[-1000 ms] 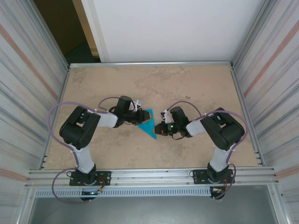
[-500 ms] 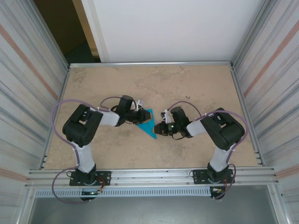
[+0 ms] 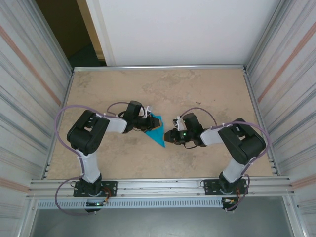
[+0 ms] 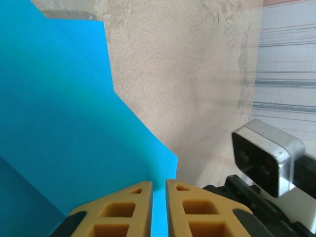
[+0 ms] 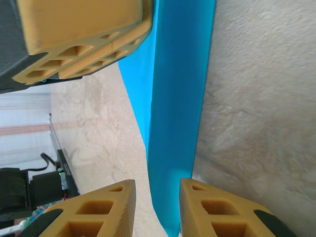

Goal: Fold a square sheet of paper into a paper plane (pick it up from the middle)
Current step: Fourth fold the wing at the center of the table.

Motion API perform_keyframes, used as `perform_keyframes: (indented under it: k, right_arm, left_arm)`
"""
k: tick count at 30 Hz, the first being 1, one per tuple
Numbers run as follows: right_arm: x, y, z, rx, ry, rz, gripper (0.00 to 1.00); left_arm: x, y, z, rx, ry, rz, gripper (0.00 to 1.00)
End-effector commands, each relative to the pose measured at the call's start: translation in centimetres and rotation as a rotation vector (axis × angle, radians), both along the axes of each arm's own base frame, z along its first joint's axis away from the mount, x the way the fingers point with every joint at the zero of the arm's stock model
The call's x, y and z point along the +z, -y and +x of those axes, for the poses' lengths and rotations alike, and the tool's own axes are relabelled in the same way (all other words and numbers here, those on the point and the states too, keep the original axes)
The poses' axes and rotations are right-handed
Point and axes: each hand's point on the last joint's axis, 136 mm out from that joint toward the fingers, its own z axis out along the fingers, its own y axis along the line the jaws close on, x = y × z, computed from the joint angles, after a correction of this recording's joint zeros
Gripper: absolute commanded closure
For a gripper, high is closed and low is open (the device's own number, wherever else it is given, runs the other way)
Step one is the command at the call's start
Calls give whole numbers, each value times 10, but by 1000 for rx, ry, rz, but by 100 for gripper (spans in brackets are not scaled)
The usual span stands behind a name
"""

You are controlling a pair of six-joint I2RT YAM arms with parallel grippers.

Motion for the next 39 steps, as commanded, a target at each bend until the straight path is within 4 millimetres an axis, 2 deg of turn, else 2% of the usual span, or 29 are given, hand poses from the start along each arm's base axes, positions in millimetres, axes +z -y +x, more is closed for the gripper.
perform_keyframes:
  k: [1,6,11,25,28,32,35,39]
  right_arm:
    - [6,13,1,-55,12,-44,72]
    - [17,24,7,-102,71,-95,72]
    - [22,23,6,-100,94,-118,72]
    - [24,-11,3,-13,142,-168,77]
    - [19,-12,6,-18,161,-247,74]
    - [12,-2,20,-81,192,-379,68]
    - [7,2,26,-103,200,-416,66]
    - [0,-2,28,-76,194,-436,65]
  left_arm:
    - [-6,0,3,7,-11,31,85]
    - [-11,-1,4,31,-39,49,85]
    - [-16,-4,5,54,-54,68,85]
    - [-18,-4,8,74,-74,72,86]
    - [-19,-5,8,76,-80,77,86]
    - [-19,-5,9,78,-80,80,86]
    - [-18,-5,9,78,-82,78,86]
    - [-17,-5,8,77,-82,78,86]
